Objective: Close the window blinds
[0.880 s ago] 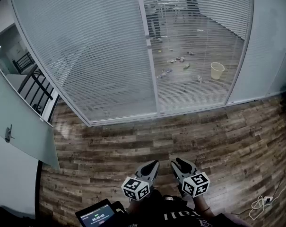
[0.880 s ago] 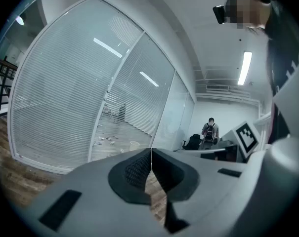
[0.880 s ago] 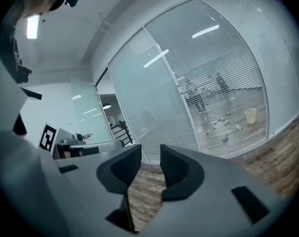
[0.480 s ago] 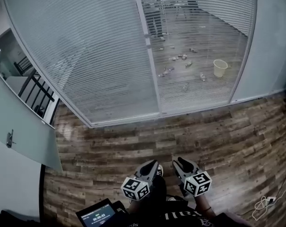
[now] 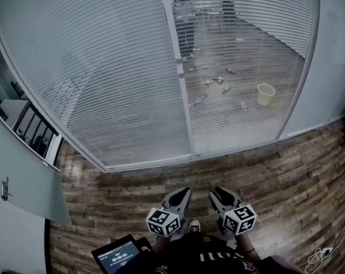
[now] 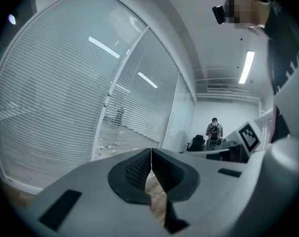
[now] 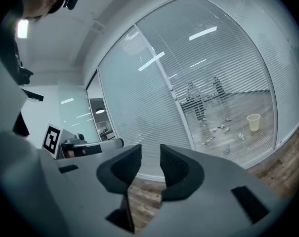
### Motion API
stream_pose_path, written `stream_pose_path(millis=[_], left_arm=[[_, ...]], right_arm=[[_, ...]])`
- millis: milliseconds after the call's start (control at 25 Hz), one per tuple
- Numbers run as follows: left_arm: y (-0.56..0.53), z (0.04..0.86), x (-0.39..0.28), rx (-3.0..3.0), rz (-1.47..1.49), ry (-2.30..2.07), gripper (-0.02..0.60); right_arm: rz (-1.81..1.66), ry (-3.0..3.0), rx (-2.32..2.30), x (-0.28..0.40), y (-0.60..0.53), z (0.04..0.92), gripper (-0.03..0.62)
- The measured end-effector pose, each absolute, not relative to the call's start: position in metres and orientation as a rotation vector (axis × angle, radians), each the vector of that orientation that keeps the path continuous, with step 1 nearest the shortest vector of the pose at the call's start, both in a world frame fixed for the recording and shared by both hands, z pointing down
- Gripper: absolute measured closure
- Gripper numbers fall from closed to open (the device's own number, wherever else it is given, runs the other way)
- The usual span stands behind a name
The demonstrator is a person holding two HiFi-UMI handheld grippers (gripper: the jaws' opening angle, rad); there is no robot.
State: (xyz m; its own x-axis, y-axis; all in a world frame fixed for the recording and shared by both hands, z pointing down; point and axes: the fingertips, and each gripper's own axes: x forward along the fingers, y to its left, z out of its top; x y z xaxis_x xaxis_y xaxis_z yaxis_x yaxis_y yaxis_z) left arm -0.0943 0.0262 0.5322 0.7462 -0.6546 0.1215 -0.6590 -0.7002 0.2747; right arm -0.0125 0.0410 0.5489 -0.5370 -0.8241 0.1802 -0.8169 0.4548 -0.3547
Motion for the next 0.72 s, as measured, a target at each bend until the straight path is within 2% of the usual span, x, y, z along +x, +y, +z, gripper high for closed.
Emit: stream_pose_path(millis=[360,720], left_arm=[[-0.12,0.53,-0.11,2.659,0.001,-0.977,0.575],[-0.225,0.545,-0.078,2.597,-0.001,-1.056,0.575]], right_arm=[[-0.596,2.632,-1.578,-0.025,-0.097,0.542,0.467],[-0.631,2.663,-1.574,0.022,-0.204,0.555,0.467]])
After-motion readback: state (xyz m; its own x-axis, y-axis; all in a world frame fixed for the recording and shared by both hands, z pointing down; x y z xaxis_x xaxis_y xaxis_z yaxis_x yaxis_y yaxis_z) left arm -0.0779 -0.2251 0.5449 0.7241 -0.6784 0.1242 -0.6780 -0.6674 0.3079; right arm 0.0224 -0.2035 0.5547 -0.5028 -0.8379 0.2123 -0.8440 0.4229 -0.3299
